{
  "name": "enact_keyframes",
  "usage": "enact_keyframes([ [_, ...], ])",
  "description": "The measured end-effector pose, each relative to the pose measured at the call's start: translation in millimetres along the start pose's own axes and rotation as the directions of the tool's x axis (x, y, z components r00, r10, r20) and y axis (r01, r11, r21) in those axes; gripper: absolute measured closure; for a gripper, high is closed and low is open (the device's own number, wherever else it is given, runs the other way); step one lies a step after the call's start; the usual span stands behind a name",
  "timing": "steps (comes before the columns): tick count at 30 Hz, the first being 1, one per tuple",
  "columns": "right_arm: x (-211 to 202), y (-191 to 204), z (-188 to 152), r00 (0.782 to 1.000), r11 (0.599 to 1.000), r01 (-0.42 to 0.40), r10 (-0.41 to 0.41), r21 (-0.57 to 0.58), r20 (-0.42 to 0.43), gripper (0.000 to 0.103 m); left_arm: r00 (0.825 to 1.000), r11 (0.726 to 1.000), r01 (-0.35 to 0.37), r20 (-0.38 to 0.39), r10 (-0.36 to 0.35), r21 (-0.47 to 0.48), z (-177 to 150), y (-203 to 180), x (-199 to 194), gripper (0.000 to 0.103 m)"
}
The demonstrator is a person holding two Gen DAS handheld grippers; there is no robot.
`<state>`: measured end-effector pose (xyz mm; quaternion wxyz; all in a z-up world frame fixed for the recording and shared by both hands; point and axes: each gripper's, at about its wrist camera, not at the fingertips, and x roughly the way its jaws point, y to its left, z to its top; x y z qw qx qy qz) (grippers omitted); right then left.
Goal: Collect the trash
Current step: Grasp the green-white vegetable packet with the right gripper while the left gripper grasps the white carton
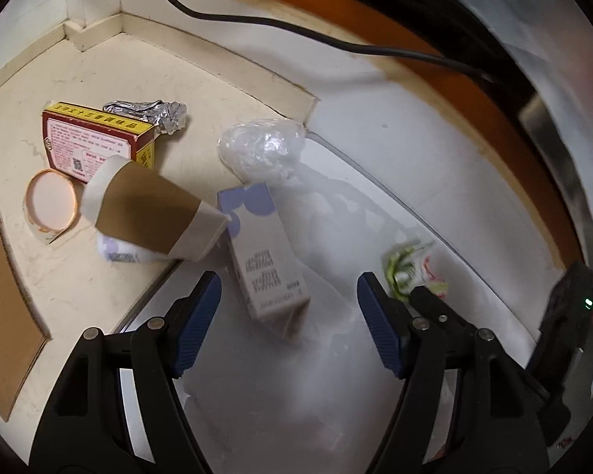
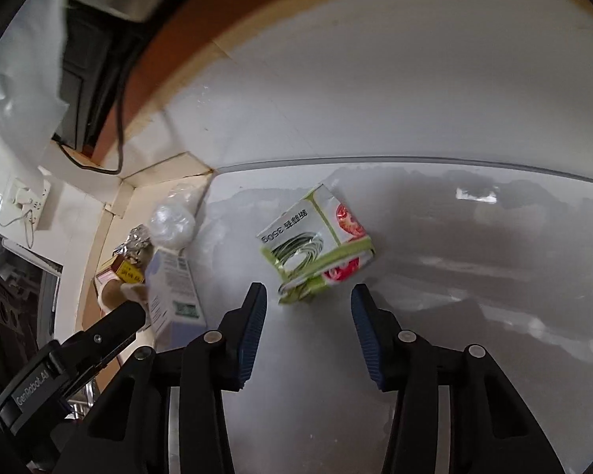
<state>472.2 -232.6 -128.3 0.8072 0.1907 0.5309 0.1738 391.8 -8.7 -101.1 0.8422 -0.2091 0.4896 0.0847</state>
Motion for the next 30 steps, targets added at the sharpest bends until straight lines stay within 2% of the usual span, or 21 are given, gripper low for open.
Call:
enact_keyframes([
  [3, 6.1, 5.0, 4.5, 1.000, 1.000, 0.007, -0.007, -0.030, 0.016, 0.059, 1.000, 1.000, -0.028, -0.006, 0.028, -0.009, 3.2, -2.5, 15.0, 0.035],
  [6, 13.2, 7.9, 10.6, 0.999, 0.999, 0.009, -0.008, -0.045, 0.031, 0.065, 0.999, 0.999, -0.044, -0.018, 0.043, -0.018, 4.2, -2.4, 26.7, 0.040],
  [9, 18.2, 11.3, 13.7, 0.999, 0.998, 0.025, -0.023, -0.052, 0.040, 0.070, 0.998, 0.998, -0.056, -0.036, 0.055, -0.029, 5.5, -3.0, 38.5, 0.048],
  [11, 17.5, 11.3, 13.7, 0.999, 0.998, 0.030, -0.027, -0.048, 0.044, 0.072, 0.998, 0.998, -0.051, -0.041, 0.049, -0.039, 5.5, -3.1, 44.6, 0.057],
  [14, 18.4, 12.5, 13.2, 0.998, 0.998, 0.037, -0.034, -0.048, 0.053, 0.077, 0.998, 0.998, -0.047, -0.037, 0.046, -0.037, 3.4, -4.8, 49.5, 0.062],
  [16, 20.7, 11.9, 13.0, 0.997, 0.997, 0.061, -0.059, -0.048, 0.054, 0.096, 0.999, 0.998, -0.045, -0.030, 0.044, -0.035, 1.7, -6.6, 51.5, 0.064],
  [20, 18.7, 3.9, 11.5, 0.997, 0.999, 0.032, -0.031, -0.025, 0.064, 0.098, 0.999, 0.999, -0.030, -0.020, 0.030, -0.013, -2.1, -10.5, 49.1, 0.071],
  [30, -2.8, 6.8, -3.6, 0.995, 0.998, 0.022, -0.017, -0.051, 0.097, 0.100, 1.000, 0.998, 0.009, -0.030, -0.007, 0.070, -28.0, -17.6, 29.4, 0.072],
])
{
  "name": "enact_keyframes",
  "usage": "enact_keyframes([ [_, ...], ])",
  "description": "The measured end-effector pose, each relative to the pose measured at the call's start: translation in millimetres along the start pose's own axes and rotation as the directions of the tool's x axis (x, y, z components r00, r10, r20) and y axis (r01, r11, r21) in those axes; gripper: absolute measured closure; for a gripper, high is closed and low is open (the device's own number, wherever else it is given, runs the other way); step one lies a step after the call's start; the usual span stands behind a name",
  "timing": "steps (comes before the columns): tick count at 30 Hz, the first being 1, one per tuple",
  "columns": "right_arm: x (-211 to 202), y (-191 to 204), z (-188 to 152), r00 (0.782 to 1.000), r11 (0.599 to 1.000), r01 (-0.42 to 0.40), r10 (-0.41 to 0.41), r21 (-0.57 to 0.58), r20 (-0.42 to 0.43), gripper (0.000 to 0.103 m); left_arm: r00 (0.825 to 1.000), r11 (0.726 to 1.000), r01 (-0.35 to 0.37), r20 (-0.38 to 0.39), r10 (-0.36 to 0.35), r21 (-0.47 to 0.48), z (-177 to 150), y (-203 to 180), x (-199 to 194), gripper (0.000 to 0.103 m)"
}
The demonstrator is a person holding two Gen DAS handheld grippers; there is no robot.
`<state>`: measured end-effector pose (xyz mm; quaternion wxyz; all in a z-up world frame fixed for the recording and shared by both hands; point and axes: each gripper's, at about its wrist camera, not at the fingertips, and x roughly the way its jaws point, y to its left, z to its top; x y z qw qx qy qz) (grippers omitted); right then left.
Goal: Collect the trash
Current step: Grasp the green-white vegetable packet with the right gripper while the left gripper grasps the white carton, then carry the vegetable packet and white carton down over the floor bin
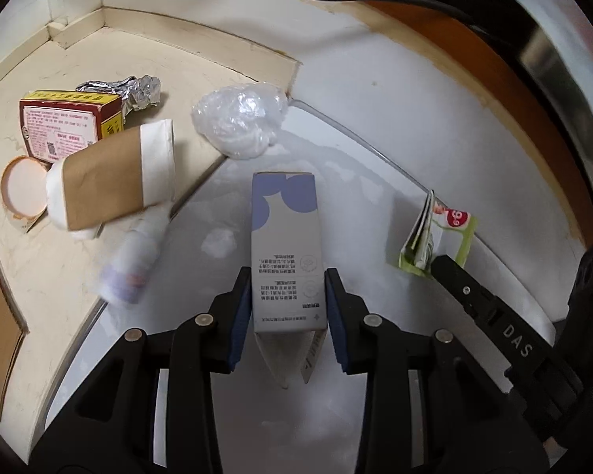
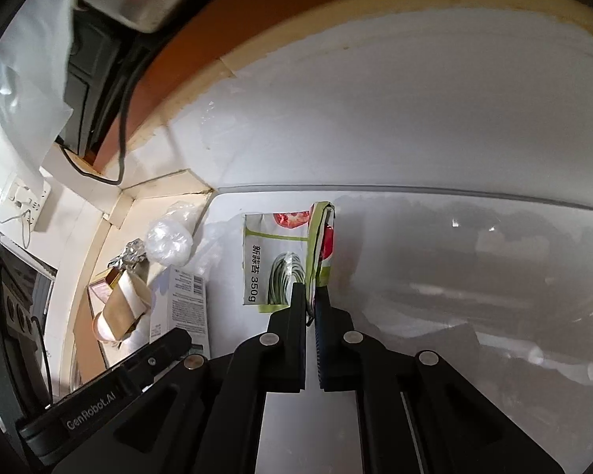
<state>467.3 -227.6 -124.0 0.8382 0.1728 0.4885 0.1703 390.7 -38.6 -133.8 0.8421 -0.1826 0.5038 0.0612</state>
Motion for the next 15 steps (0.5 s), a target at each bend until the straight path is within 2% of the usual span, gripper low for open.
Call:
enact_keyframes([
  [8, -36.6, 12.9, -29.8, 1.000, 1.000, 0.005, -0.004, -0.024, 0.030, 0.099, 0.998, 0.997, 0.052, 0.027, -0.054, 0.056, -24.0, 7.9, -45.0, 0.072],
  [15, -73.4, 38.4, -77.1, 0.999, 0.998, 0.006, -0.004, -0.061, 0.035, 0.099, 0.995, 0.990, 0.075, 0.050, -0.081, 0.118, -58.8, 25.6, -99.2, 0.072],
])
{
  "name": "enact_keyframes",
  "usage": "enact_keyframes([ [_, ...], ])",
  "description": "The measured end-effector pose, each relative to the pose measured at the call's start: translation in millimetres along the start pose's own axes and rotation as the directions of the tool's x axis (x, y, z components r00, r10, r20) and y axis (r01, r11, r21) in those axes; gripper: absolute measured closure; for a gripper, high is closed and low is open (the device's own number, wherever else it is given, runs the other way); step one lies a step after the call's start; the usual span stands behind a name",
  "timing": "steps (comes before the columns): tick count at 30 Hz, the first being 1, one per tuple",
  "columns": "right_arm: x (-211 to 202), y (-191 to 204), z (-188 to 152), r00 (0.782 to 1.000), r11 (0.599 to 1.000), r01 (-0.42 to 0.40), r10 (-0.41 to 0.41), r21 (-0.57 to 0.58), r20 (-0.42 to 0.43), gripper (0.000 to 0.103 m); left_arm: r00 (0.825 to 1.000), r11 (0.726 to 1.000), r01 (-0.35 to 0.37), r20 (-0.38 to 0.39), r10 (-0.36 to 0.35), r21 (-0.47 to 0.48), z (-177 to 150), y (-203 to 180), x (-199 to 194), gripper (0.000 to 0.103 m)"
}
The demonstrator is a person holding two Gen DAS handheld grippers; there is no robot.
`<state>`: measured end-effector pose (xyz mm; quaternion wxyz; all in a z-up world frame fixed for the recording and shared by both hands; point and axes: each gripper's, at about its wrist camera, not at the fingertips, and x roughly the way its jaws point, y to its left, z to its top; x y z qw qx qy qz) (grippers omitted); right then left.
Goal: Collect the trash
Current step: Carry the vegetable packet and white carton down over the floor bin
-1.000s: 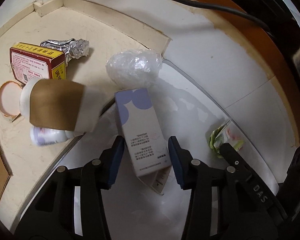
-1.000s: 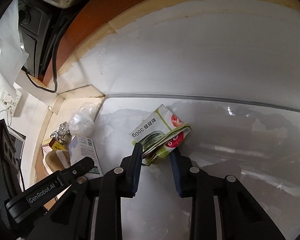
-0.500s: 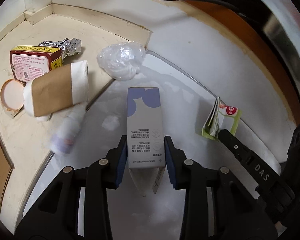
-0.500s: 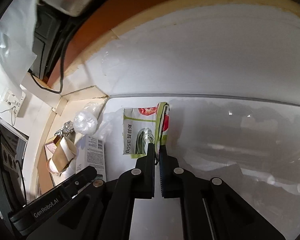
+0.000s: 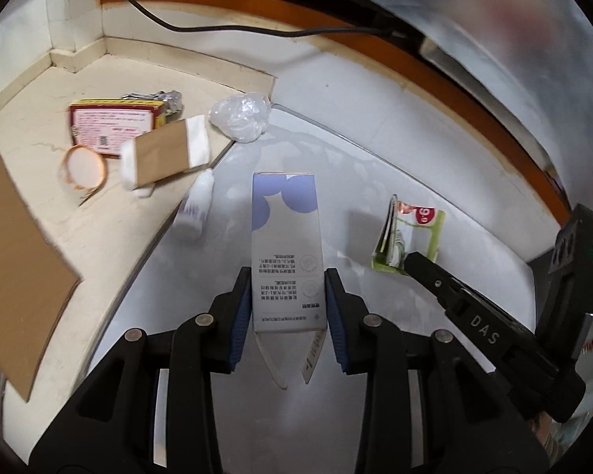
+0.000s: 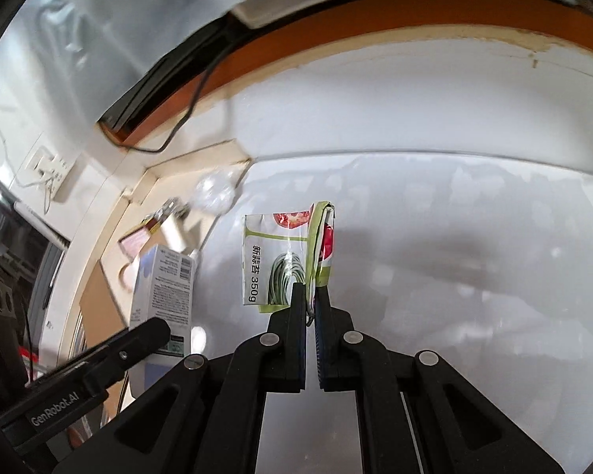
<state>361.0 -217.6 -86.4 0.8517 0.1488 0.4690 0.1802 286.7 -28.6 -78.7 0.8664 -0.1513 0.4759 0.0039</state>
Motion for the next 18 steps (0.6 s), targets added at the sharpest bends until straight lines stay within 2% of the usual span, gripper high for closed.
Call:
enact_keyframes([
  [11, -68.1, 54.0, -97.9, 1.000, 0.998, 0.012, -0.011, -0.058, 0.014, 0.099, 0.999, 0.996, 0.037, 0.016, -0.038, 0.082, -78.1, 37.4, -83.9, 0.072],
  [18, -105.4, 76.9, -190.2, 0.999, 0.995, 0.045, -0.043, -0.088, 0.027, 0.099, 0.996, 0.988, 0.089, -0.022, -0.087, 0.123, -139.5, 65.3, -112.9, 0.072],
])
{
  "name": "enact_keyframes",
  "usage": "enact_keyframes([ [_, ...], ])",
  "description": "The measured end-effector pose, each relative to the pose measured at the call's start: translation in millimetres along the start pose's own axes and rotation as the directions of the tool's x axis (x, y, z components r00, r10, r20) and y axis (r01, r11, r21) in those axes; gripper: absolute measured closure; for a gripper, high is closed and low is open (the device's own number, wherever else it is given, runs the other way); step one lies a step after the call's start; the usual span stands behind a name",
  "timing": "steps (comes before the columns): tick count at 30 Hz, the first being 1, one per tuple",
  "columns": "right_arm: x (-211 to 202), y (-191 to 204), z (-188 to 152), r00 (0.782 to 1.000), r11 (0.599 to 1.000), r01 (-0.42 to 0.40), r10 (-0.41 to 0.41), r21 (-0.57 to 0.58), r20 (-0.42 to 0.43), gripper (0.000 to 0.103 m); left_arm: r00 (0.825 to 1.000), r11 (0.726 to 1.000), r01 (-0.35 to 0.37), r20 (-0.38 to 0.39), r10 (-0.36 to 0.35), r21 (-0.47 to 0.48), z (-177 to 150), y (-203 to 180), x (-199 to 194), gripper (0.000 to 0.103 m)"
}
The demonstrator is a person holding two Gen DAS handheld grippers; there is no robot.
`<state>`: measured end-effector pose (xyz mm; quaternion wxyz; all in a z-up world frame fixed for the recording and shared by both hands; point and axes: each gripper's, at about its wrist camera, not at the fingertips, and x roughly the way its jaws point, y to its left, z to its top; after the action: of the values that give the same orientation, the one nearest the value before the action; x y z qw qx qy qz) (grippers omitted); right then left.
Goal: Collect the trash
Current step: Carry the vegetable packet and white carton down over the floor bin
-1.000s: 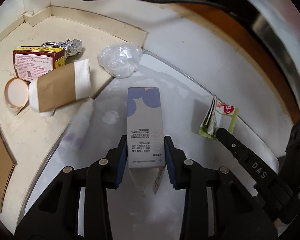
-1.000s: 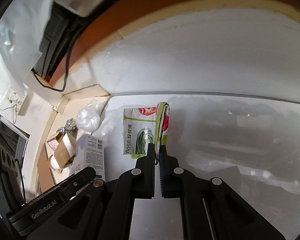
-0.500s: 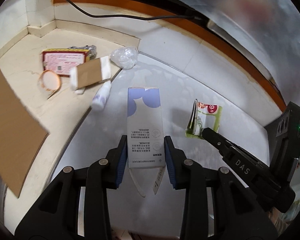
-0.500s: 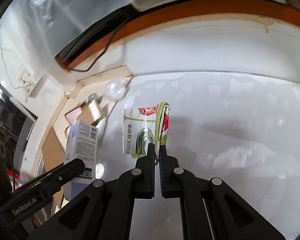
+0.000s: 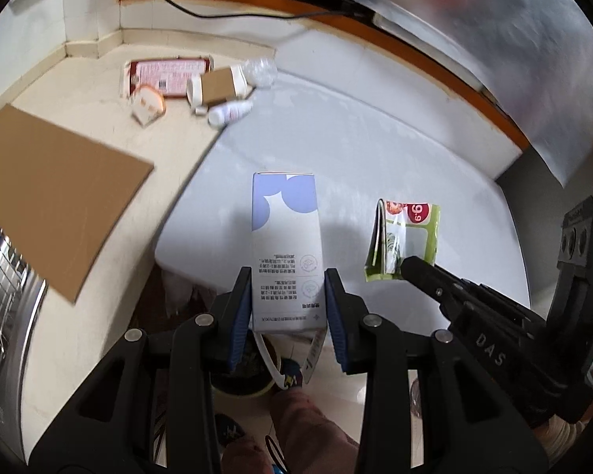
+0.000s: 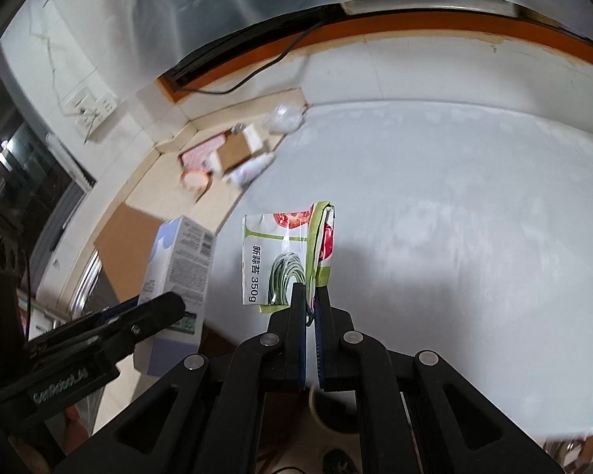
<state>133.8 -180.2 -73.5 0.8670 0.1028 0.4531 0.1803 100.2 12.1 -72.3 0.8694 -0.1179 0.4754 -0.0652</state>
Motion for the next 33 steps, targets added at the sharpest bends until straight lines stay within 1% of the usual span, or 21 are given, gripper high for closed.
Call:
enact_keyframes([
  [6, -23.9, 18.2, -77.3, 1.000, 0.999, 0.020, -0.020, -0.041, -0.009, 0.099, 0.999, 0.997, 0.046, -0.009, -0.045, 0.054, -46.0, 9.4, -4.4, 0.072],
  [10, -28.0, 31.2, -121.1, 0.998, 0.992, 0.059, -0.061, -0.114, -0.016, 0.099, 0.998, 0.995, 0.053, -0.020, -0.052, 0.079, -73.2, 11.6, 2.7, 0.072],
  [13, -19.9, 35.8, -153.0, 0.995, 0.984, 0.066, -0.078, -0.163, -0.069, 0.099, 0.997, 0.995, 0.059, -0.045, -0.056, 0.079, -99.0, 15.5, 11.0, 0.071],
  [16, -3.3, 32.9, -182.0, 0.987, 0.979, 0.066, -0.093, -0.193, -0.133, 0.099, 0.995, 0.997, 0.051, -0.094, -0.045, 0.066, -126.2, 22.3, 34.2, 0.071],
  [17, 2.1, 28.3, -186.7, 0.984, 0.979, 0.066, -0.096, -0.195, -0.147, 0.099, 0.993, 0.997, 0.046, -0.108, -0.039, 0.060, -134.0, 24.7, 42.1, 0.071],
  [21, 43.4, 6.4, -227.4, 0.965, 0.975, 0.074, -0.122, -0.208, -0.233, 0.099, 0.987, 1.000, 0.008, -0.161, -0.004, 0.023, -165.0, 38.0, 86.8, 0.071],
  [22, 56.8, 2.1, -231.0, 0.959, 0.973, 0.079, -0.133, -0.215, -0.248, 0.099, 0.985, 1.000, 0.002, -0.171, 0.000, 0.014, -171.6, 41.8, 98.5, 0.071],
  [24, 84.9, -10.7, -251.1, 0.950, 0.972, 0.078, -0.139, -0.221, -0.280, 0.099, 0.981, 1.000, -0.021, -0.192, 0.021, 0.002, -184.2, 50.4, 127.9, 0.071],
  [27, 127.3, -27.1, -279.7, 0.936, 0.967, 0.087, -0.162, -0.240, -0.313, 0.099, 0.975, 0.999, -0.042, -0.220, 0.037, -0.017, -201.2, 64.8, 174.6, 0.071],
  [31, 182.1, -50.2, -317.4, 0.923, 0.963, 0.081, -0.170, -0.258, -0.344, 0.099, 0.971, 0.998, -0.058, -0.231, 0.053, -0.014, -216.1, 78.7, 223.7, 0.071],
  [33, 209.3, -56.6, -327.8, 0.917, 0.957, 0.090, -0.188, -0.277, -0.352, 0.099, 0.968, 0.998, -0.063, -0.242, 0.059, -0.009, -228.1, 85.7, 252.1, 0.071],
])
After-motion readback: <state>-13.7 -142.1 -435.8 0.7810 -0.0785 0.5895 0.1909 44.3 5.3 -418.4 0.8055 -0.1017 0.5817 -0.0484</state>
